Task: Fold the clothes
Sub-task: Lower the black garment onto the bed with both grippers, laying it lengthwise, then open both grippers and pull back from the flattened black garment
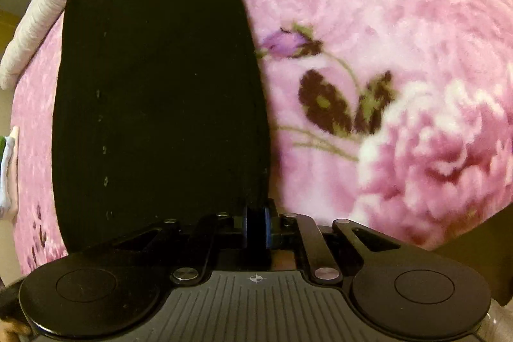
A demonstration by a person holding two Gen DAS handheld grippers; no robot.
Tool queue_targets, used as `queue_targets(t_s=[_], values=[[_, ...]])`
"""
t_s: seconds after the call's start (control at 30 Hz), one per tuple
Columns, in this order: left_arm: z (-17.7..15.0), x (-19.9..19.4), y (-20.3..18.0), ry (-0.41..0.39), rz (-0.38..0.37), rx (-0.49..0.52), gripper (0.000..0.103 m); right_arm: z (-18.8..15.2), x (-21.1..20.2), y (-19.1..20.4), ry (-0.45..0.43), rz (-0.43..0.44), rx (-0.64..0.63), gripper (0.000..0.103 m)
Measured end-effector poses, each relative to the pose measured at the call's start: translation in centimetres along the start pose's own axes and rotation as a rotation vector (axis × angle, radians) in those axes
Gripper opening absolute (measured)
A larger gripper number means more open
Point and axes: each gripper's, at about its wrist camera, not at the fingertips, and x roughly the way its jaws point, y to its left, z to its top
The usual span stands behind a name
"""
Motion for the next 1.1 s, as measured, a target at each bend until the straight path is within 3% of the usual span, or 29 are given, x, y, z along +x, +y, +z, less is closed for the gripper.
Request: queue_targets(t_s=[0.13, 0.23, 0.4, 0.5, 0.6, 0.7, 0.83, 0.93, 1.1], values=[[-0.9, -0.4, 0.6, -0.009, -0.03, 0.001, 0.008, -0.4, -2.1, 0.4, -0.025, 0.003, -0.095, 0.007], [-1.7, 0.9, -0.1, 0.006, 0.003, 0.027, 0.008, -1.0, -0.6, -0.3, -0.02, -0.036, -0.094, 0.008], [-0.5, -1.2, -1.7, 0.029, 0.107, 0.019, 0.008, -1.2, -1.3, 0.9, -0.027, -0.114, -0.075, 0.013], [0.8, -3.7, -2.5, -0.029, 0.162, 0.013, 0.009, -1.0, -4.2, 2.6, -0.121, -0.184, -0.124, 0.02], [2.2, -4.3, -4.0, -0.104, 0.159, 0.032, 0.009, -0.8, -6.0, 4.6, -0.216, -0.179, -0.183, 0.031], [3.0, -2.1, -5.1, -0.115, 0.143, 0.073, 0.014, -1.3, -4.3, 6.3, -0.245, -0.179, -0.282, 0.035], [1.5, 2.2, -5.2, -0.068, 0.195, 0.127, 0.014, -3.2, 0.5, 6.5, -0.202, -0.226, -0.378, 0.035], [-0.6, 3.1, -4.4, -0.101, 0.19, 0.165, 0.014, -5.3, 1.9, 5.8, -0.222, -0.242, -0.452, 0.035], [-1.8, 3.0, -4.3, -0.167, 0.175, 0.212, 0.014, -6.5, 1.6, 4.7, -0.264, -0.186, -0.48, 0.036]])
